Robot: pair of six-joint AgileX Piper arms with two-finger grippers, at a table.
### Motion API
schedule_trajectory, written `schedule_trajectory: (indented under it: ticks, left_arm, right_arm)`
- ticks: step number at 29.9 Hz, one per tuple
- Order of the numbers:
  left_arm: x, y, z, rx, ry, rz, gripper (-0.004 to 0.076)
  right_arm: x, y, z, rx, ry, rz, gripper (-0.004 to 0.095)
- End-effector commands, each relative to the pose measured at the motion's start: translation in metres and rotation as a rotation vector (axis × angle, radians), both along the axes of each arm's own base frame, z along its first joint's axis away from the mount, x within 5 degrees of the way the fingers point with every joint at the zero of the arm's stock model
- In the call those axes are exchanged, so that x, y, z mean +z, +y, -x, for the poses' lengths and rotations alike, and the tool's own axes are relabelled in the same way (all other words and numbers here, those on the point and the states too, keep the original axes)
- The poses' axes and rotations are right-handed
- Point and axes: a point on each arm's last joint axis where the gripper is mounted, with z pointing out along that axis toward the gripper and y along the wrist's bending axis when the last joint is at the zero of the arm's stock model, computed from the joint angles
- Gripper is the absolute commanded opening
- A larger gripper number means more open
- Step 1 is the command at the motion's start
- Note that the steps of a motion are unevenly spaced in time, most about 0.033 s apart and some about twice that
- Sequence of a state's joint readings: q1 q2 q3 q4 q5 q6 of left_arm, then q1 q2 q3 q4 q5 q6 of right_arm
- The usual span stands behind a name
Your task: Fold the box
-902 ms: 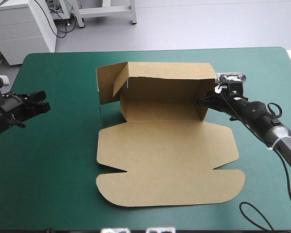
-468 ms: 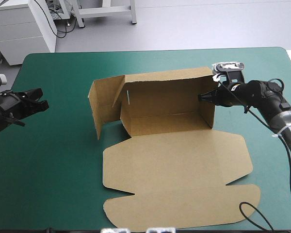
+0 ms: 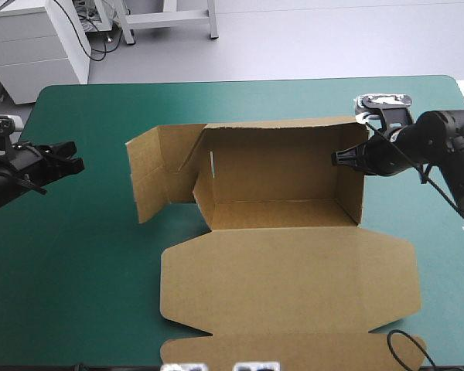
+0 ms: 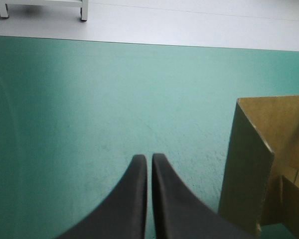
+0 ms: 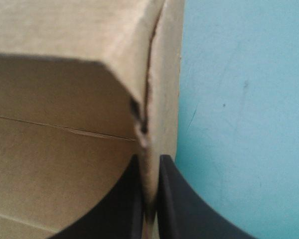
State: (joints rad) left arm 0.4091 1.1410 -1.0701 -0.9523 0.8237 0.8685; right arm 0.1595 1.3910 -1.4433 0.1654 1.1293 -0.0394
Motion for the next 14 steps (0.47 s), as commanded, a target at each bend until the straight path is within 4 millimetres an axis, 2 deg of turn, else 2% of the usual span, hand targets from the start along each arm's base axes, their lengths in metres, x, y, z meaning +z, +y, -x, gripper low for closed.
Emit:
schedule_trajectory:
  ticks: [1,3,8,14]
  left_arm:
    - [0.016,-0.006,0.001,0.000,-0.086,0.020,0.0015]
    - [0.016,-0.008,0.001,-0.007,-0.086,0.020,0.0015]
    - [0.017,-0.008,0.001,-0.005,-0.089,0.019,0.0015]
    - [0.017,-0.008,0.001,0.004,-0.092,0.023,0.0015]
  right_arm:
    - [0.029,-0.003,0.027,0.007,-0.045,-0.032,-0.0008]
    - [0.029,-0.003,0.034,0.006,-0.001,-0.033,-0.0008]
    - [0.028,-0.001,0.033,-0.004,0.012,-0.067,-0.0008]
    - [0.006,0.002,0.009,-0.002,0.088,-0.041,-0.0008]
